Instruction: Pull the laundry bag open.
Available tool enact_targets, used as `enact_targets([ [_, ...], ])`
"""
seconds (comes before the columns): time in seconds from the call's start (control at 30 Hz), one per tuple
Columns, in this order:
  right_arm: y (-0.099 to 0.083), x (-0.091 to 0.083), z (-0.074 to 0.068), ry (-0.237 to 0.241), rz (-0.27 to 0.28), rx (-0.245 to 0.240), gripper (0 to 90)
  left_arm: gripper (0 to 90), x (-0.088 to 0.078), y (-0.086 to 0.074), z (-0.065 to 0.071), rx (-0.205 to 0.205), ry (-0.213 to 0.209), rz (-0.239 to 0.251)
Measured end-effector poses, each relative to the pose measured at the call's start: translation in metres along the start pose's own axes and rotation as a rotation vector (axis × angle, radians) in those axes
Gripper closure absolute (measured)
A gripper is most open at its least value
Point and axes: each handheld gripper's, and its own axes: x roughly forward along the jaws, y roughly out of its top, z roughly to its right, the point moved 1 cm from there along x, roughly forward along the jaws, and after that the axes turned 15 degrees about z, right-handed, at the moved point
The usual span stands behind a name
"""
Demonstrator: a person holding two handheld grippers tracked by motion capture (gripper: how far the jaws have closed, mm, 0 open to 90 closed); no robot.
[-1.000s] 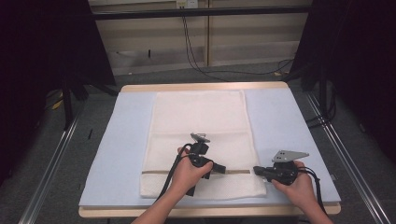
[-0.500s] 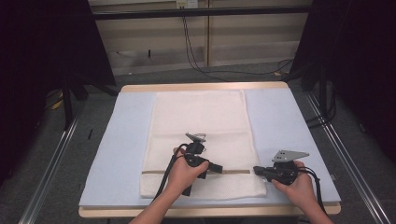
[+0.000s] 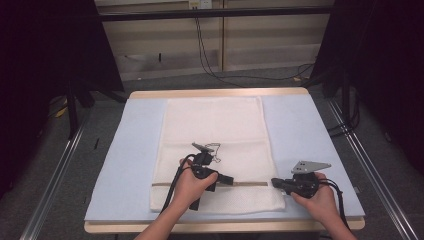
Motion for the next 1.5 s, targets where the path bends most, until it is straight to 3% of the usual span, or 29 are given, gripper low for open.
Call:
enact_targets([
  [0.17,0.0,0.0,0.0,0.002,0.002,0.0,90.0,87.5,-0.005,0.0,-0.001,-0.021,0.001,0.008],
  [0.67,0.0,0.0,0.001,0.002,0.001,0.009,90.0,87.6,-0.018,0.001,-0.008,-0.023,0.001,0.011],
  [0.83,0.0,0.0,0.001,0.002,0.002,0.01,90.0,87.6,-0.023,0.001,-0.012,-0.007,0.018,0.013],
  [0.9,0.0,0.0,0.001,0.001,0.002,0.013,90.0,87.6,-0.024,0.0,-0.013,-0.024,0.006,0.017],
  [1.07,0.0,0.0,0.001,0.005,0.001,0.017,90.0,87.6,-0.026,-0.002,-0.013,-0.022,0.01,0.017],
  [1.1,0.0,0.0,0.002,0.005,0.001,0.018,90.0,87.6,-0.026,-0.001,-0.014,-0.005,0.019,0.016],
  [1.23,0.0,0.0,0.001,0.005,0.001,0.015,90.0,87.6,-0.03,-0.002,-0.016,-0.028,0.018,0.02],
  [1.33,0.0,0.0,0.001,0.005,0.001,0.014,90.0,87.6,-0.033,-0.002,-0.018,-0.014,0.038,0.021],
  [1.43,0.0,0.0,0.001,0.005,-0.003,0.01,90.0,87.5,-0.037,-0.003,-0.019,-0.035,0.028,0.032],
  [1.5,0.001,0.0,0.001,0.005,-0.008,-0.003,90.0,87.6,-0.039,-0.003,-0.02,-0.026,0.031,0.027],
])
